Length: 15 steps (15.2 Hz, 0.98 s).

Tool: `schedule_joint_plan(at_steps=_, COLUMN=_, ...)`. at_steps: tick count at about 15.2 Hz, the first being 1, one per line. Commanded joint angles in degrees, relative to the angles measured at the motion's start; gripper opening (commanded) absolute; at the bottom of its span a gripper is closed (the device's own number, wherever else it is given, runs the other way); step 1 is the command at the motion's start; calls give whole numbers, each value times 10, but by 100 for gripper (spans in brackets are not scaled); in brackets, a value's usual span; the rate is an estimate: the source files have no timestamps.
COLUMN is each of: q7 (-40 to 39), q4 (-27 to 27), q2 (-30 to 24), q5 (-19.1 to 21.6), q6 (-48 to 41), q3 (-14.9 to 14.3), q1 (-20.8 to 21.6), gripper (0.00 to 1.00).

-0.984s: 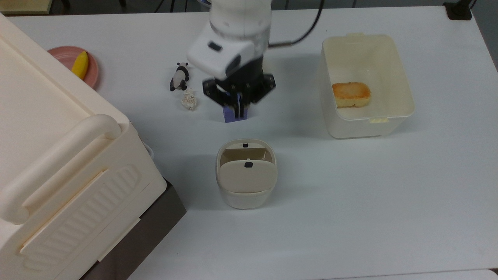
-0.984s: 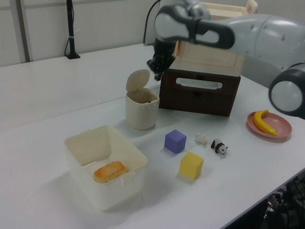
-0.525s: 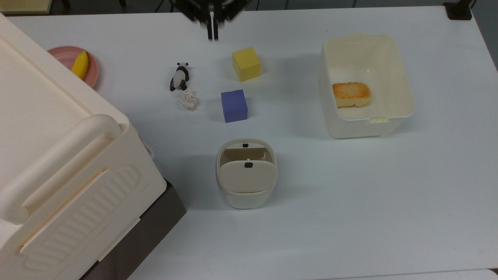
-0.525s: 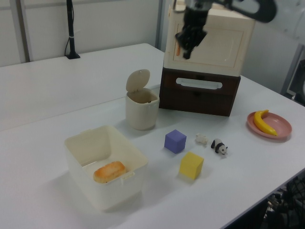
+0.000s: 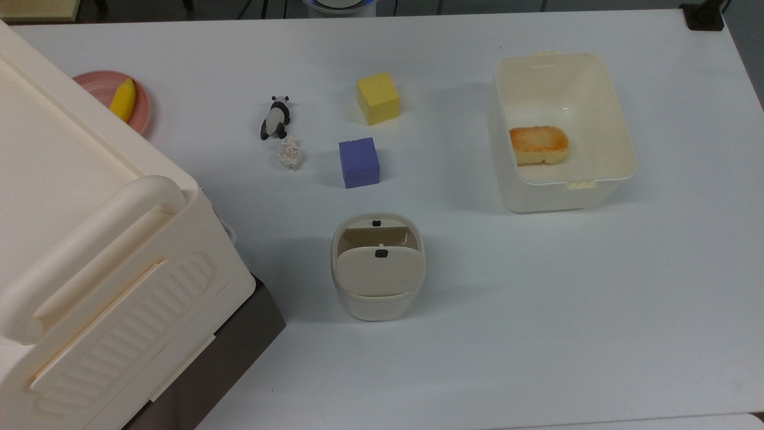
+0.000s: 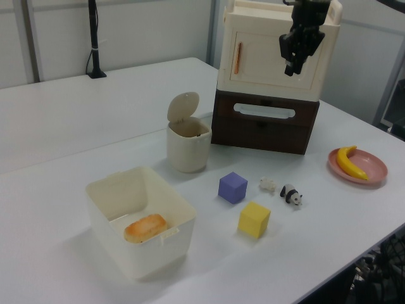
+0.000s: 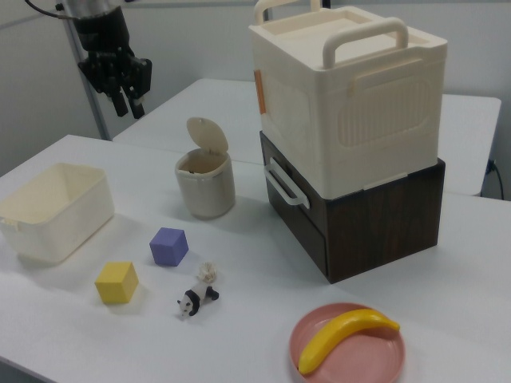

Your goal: Open the trash can

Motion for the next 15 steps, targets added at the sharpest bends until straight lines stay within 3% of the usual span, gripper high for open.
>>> schedule_joint_plan(at_steps=1, q7=-7, q4=-23, q2=-12, q5=-7, q6=-3, q3=-2, q1=7, gripper=100)
schedule_joint_plan(at_steps=9, q7=84, q4=-37, q2=8, q5=-36, q6=19, q3=19, q1=14, gripper=100)
schedule_joint_plan(at_steps=15, q7=101, q4=-43, q2=17, q5=-42, q6=40, q3=7, q1=-6, gripper=100)
